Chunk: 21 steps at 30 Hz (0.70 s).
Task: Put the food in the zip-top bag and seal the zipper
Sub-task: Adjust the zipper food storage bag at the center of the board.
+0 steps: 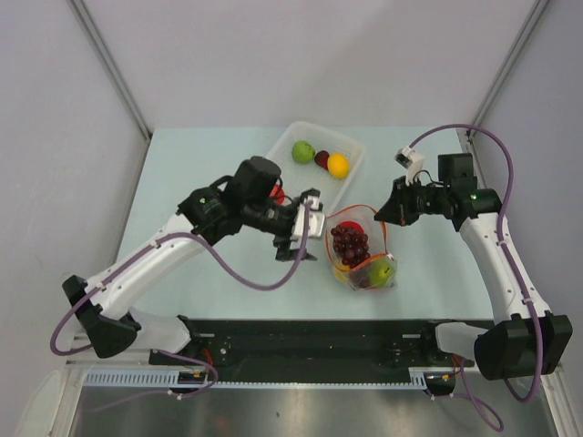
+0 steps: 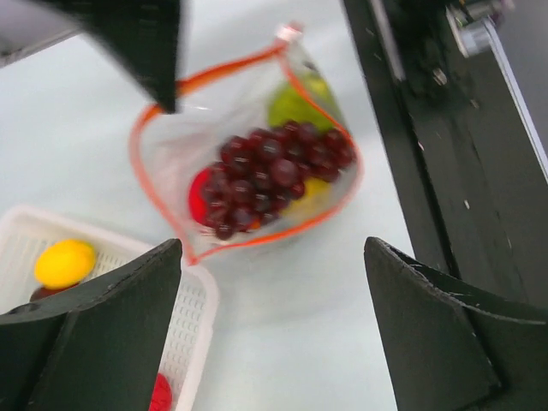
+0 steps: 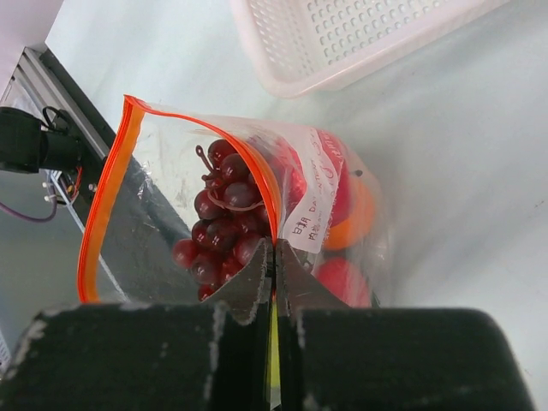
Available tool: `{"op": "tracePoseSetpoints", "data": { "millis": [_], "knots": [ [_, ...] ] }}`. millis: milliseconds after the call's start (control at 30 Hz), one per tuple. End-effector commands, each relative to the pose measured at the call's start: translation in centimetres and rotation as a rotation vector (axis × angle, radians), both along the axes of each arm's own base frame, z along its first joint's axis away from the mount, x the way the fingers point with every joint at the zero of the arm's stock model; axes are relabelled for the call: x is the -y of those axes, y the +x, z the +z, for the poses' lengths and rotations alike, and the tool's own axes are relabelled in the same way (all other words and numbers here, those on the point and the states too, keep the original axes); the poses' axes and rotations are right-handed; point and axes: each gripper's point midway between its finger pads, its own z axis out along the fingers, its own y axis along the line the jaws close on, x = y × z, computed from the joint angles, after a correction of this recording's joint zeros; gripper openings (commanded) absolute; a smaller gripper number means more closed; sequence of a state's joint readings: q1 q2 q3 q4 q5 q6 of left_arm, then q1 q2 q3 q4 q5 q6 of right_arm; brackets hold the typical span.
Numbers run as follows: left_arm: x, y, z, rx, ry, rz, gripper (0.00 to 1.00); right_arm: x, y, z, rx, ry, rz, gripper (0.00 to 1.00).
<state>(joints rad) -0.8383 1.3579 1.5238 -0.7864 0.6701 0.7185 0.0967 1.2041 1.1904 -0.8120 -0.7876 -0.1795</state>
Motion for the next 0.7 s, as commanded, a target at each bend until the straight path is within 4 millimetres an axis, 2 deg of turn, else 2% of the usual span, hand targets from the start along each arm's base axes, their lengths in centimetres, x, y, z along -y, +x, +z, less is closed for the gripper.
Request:
{"op": "tracePoseSetpoints", "data": {
  "millis": [0,167,200,233,267,300,333,367,400,467,533,633,667],
  "knots": [
    [0.5,-2.9,-3.9,0.205,0.06,-0.252,0.89,-0.5,0.0,1.0,0.064,0.005,0.039,0.0],
    [3.1,-2.3,-6.5,0.316,0.067,-0.259,0.89,-0.7,-0.1,1.0,0.059,0.003,0.047,0.0],
    [3.3,-2.2,-7.3,0.33,0.08,-0.266,0.89,-0.7,-0.1,1.0,0.061,0.003,0.05,0.0],
    [3.6,-1.6,-9.1,0.327,0.122,-0.262,0.88,-0.8,-0.1,1.0,0.058,0.004,0.051,0.0],
    [3.9,-1.6,-9.6,0.331,0.135,-0.267,0.82,-1.0,-0.3,1.1,0.063,0.007,0.064,0.0],
    [4.4,-1.0,-10.5,0.309,0.168,-0.248,0.68,-1.4,-0.6,1.2,0.069,0.005,0.087,0.0],
    [4.5,-1.1,-10.4,0.269,0.173,-0.222,0.5,-1.6,-0.8,1.4,0.071,0.008,0.1,0.0],
    [5.0,-0.9,-9.1,0.257,0.152,-0.203,0.38,-1.7,-0.9,1.5,0.084,0.005,0.118,0.0],
    [4.8,-1.7,-8.9,0.208,0.154,-0.209,0.15,-2.1,-1.4,1.7,0.092,0.005,0.145,0.0],
    [4.8,-2.8,-7.1,0.117,0.123,-0.185,0.0,-2.7,-1.5,3.1,0.162,-0.004,0.192,0.0],
    [4.6,-3.9,-4.6,0.059,0.068,-0.142,0.0,-3.9,-1.8,5.1,0.233,0.003,0.241,0.0],
    [4.1,-4.0,-0.6,0.032,-0.009,-0.046,0.0,-6.0,-2.5,6.9,0.289,0.031,0.314,0.0],
    [3.8,-3.8,0.0,0.035,-0.016,-0.022,0.0,-6.4,-2.6,7.5,0.302,0.04,0.326,0.0]
  ]
}}
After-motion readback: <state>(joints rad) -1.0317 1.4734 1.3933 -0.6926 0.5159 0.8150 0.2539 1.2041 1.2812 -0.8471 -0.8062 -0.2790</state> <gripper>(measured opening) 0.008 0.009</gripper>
